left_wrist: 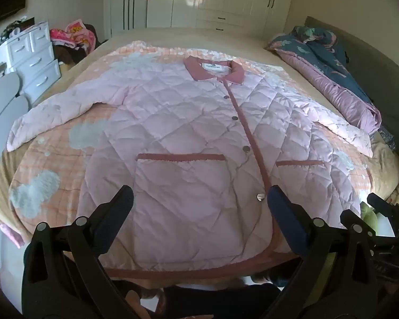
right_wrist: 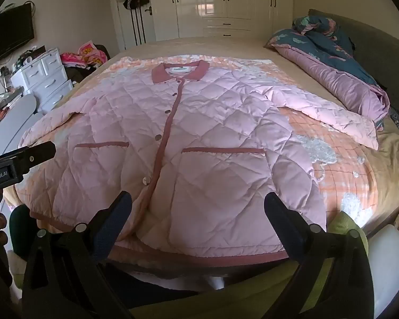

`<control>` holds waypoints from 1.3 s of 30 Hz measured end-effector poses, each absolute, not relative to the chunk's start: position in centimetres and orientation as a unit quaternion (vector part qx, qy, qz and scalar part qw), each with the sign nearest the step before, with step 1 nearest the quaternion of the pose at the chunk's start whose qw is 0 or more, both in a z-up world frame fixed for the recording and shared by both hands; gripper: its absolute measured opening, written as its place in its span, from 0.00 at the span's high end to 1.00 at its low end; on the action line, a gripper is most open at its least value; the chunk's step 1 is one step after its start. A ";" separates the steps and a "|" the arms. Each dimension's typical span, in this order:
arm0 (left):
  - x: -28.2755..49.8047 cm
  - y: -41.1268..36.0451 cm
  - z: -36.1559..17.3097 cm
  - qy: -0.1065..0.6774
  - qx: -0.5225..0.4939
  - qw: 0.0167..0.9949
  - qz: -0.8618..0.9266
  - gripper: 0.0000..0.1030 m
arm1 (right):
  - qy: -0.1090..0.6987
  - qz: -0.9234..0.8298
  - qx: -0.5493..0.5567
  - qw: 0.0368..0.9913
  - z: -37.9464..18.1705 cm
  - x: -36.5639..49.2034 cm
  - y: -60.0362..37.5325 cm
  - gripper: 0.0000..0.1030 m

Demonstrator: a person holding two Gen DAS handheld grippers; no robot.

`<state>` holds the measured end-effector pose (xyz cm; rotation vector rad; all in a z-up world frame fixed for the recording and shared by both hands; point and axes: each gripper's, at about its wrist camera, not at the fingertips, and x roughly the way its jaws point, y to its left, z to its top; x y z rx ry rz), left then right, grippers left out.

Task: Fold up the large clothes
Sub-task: 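Move both tools toward the pink quilted jacket on the bed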

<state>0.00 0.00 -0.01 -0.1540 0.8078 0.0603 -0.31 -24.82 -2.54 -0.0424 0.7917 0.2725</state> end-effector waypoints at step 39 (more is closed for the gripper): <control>-0.2 0.4 -1.1 0.404 -0.079 0.911 0.022 0.09 | 0.373 0.126 -0.026 0.919 -1.9 -0.7 -24.6 0.04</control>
